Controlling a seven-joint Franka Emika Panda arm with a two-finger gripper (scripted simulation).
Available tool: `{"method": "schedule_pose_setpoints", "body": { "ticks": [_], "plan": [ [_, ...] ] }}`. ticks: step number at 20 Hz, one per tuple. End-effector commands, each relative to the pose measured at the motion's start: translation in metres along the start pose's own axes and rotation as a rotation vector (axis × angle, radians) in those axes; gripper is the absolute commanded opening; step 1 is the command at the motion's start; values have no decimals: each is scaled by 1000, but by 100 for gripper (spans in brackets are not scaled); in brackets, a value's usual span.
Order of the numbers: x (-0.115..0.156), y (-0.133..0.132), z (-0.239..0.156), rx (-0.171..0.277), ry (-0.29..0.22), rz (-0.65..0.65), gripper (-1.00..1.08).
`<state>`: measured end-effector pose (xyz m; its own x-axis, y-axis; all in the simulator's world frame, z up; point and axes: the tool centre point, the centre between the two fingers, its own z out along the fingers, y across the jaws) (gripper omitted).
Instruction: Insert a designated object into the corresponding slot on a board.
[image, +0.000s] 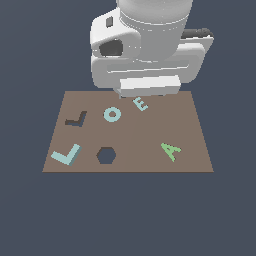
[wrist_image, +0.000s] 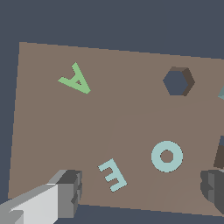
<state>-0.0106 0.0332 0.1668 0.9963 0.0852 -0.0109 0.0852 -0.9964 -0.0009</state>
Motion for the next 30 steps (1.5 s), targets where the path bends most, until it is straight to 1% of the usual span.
{"method": "schedule_pose_setpoints", "body": {
  "ticks": [1,4,8,14,19,24,30],
  "plan": [
    [0,0,0,0,0,0,100],
    [1,2,1,0,0,5,100],
    [8,11,7,-1,1,27,100],
    [25,40,24,-2,2,95,100],
    [45,77,44,-2,4,178,100],
    [64,125,69,-2,7,282,100],
    [79,174,94,0,9,385,100]
  ]
}}
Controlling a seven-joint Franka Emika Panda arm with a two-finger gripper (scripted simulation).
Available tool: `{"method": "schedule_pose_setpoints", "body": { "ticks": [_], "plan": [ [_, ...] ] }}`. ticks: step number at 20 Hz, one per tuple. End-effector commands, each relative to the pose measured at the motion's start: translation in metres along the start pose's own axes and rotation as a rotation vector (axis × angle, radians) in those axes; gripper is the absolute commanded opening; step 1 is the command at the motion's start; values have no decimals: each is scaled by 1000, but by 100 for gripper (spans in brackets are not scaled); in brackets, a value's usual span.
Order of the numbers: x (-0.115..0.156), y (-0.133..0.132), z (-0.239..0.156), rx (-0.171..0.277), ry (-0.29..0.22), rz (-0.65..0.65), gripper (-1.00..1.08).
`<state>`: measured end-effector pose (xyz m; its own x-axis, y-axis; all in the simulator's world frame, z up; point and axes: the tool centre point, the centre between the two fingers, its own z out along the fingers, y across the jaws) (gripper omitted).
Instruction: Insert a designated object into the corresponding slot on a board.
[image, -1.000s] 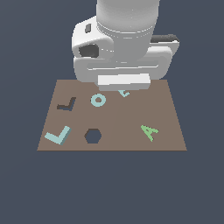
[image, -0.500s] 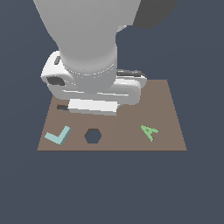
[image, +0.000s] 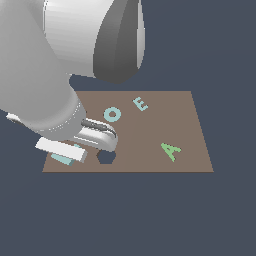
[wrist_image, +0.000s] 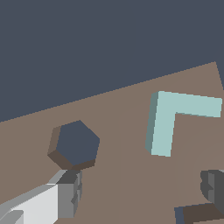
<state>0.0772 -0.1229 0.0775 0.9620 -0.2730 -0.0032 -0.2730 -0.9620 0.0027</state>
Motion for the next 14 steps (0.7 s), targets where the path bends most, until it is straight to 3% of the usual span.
{"method": "schedule_pose_setpoints", "body": {
  "ticks": [1,14],
  "plan": [
    [11,14,8,1,2,37,100],
    [33,50,28,3,3,121,100]
  ]
}}
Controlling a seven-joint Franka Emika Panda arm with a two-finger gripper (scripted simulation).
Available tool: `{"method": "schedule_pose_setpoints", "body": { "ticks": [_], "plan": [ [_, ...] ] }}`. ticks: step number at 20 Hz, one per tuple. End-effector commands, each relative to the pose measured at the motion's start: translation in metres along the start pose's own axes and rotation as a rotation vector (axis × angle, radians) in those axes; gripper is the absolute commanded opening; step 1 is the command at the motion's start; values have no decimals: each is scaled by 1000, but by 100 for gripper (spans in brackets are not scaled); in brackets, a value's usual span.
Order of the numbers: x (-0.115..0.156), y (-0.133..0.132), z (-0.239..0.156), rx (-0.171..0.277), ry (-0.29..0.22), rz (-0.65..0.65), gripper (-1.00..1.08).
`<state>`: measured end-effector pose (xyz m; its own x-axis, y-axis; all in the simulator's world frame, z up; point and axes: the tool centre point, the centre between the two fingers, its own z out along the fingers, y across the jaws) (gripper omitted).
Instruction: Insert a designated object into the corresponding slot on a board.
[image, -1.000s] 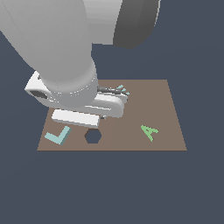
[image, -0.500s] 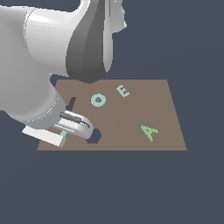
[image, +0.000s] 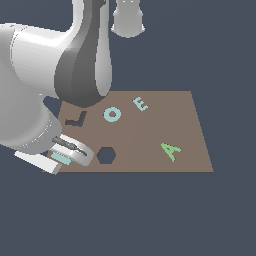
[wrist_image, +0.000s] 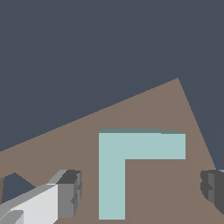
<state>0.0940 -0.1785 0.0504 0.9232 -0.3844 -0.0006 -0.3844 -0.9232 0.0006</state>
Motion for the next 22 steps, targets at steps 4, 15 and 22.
{"method": "schedule_pose_setpoints", "body": {
  "ticks": [4,15,22],
  "plan": [
    [1,1,2,0,0,2,100],
    [1,1,21,1,1,4,-100],
    [1,1,21,1,1,4,-100]
  ]
}}
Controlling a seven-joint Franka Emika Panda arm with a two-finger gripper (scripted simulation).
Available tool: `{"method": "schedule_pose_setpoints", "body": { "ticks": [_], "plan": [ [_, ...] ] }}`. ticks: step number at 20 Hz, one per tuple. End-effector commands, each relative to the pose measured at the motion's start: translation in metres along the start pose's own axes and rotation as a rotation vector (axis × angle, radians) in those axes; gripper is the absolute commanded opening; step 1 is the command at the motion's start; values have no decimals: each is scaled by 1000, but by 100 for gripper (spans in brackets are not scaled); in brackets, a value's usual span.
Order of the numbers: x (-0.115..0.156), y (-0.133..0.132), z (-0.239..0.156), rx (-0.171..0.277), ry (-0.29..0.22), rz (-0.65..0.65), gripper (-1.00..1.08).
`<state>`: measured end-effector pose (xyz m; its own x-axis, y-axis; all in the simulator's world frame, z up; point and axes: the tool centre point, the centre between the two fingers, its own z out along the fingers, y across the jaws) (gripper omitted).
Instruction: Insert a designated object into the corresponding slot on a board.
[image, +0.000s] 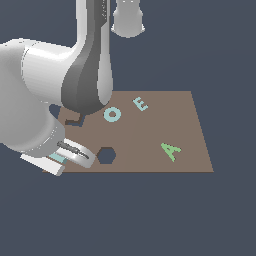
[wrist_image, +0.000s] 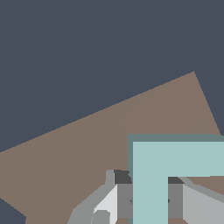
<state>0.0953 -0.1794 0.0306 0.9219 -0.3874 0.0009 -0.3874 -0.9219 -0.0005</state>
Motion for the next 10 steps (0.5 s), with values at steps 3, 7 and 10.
{"method": "schedule_pose_setpoints", "body": {
  "ticks": [3,7,10],
  "plan": [
    [0,0,-2,0,-1,0,-100],
    [0,1,-2,0,-2,0,-100],
    [-2,1,-3,0,-2,-3,-100]
  ]
}}
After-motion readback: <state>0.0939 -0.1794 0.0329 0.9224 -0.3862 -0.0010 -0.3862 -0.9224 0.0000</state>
